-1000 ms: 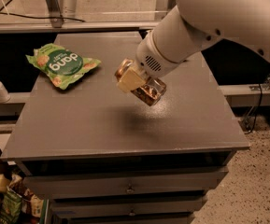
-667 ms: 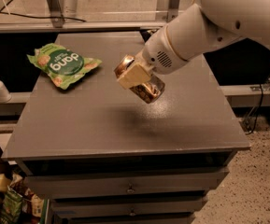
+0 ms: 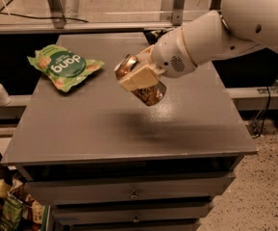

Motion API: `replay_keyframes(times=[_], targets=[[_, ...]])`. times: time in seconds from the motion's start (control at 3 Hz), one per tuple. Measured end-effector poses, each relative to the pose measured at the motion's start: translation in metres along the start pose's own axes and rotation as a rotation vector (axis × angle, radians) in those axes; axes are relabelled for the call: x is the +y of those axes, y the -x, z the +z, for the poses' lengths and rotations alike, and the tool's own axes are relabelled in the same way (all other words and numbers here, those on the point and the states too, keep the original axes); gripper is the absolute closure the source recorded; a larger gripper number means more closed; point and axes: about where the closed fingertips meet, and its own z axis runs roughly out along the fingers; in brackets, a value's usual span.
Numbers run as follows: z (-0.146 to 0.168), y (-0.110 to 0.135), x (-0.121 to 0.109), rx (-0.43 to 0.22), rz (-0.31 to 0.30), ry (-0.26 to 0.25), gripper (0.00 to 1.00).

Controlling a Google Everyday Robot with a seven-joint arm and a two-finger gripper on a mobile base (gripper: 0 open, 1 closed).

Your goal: Place orange can upright

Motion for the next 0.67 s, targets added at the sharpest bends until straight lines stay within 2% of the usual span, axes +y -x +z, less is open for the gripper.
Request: replay_keyframes(times=[0.33, 0.67], targets=[[0.0002, 0.0001, 0.0000, 0.002, 0.003, -0.001, 1.00], [0.0020, -0.0004, -0.0045, -0.094, 0.010, 0.010, 1.00]])
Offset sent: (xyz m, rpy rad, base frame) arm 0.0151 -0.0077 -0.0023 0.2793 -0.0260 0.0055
